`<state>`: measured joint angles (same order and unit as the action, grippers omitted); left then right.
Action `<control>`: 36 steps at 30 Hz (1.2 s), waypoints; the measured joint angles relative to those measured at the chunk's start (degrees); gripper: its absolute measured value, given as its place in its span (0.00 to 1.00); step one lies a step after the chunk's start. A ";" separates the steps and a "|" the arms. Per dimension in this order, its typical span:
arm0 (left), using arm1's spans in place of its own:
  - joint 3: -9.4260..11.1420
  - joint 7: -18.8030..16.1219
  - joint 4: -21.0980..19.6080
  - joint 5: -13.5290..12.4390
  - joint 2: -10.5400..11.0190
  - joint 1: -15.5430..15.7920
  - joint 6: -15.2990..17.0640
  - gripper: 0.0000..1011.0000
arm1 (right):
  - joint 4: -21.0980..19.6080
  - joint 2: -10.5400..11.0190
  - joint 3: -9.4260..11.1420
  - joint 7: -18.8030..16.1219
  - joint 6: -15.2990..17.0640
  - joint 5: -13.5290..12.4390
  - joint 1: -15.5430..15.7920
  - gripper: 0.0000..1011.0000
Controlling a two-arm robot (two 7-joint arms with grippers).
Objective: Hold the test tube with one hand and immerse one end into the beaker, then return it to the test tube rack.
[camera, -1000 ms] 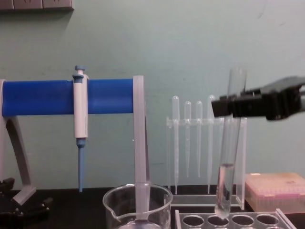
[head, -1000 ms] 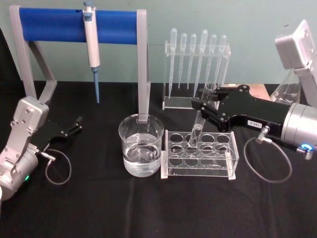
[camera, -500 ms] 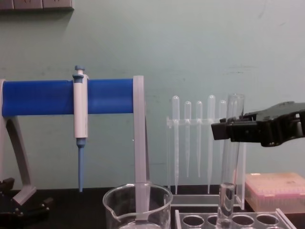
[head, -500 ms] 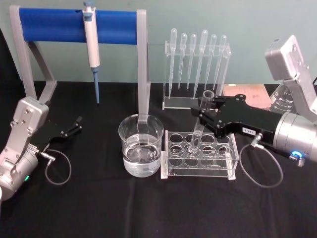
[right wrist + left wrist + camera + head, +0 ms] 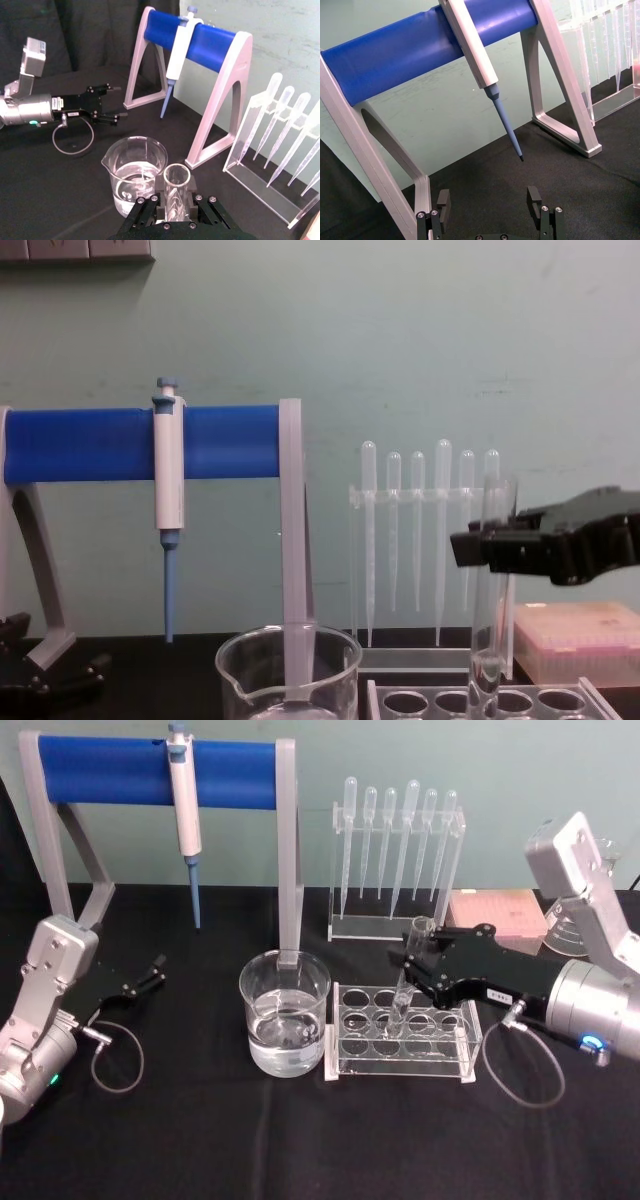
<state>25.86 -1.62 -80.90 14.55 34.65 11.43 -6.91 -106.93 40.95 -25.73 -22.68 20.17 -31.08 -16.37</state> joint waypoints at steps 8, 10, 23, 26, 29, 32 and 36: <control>0.00 0.00 0.00 0.00 0.00 0.00 0.00 0.99 | 2.30 -1.29 -0.43 -0.96 -0.76 1.13 0.42 0.24; 0.00 0.00 0.00 0.00 0.00 0.00 0.00 0.99 | 2.60 -1.48 -0.50 -1.19 -0.89 1.30 0.49 0.24; 0.00 0.00 0.00 0.00 0.00 0.00 0.00 0.99 | 4.41 -2.77 -0.69 -1.82 -1.39 3.20 0.58 0.24; 0.00 0.00 0.00 0.00 0.00 0.00 0.00 0.99 | 4.74 -3.16 -0.64 -1.89 -1.32 3.39 0.63 0.24; 0.00 0.00 0.00 0.00 0.00 0.00 0.00 0.99 | 5.01 -3.62 -0.58 -1.76 -1.09 3.50 0.86 0.24; 0.00 0.00 0.00 0.00 0.00 0.00 0.00 0.99 | 5.21 -3.89 -0.58 -1.70 -0.93 3.65 0.96 0.24; 0.00 0.00 0.00 0.00 0.00 0.00 0.00 0.99 | 5.19 -3.83 -0.57 -1.68 -0.93 3.63 0.95 0.24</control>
<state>25.86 -1.62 -80.90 14.55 34.65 11.43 -6.91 -101.74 37.12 -26.30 -24.36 19.24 -27.45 -15.41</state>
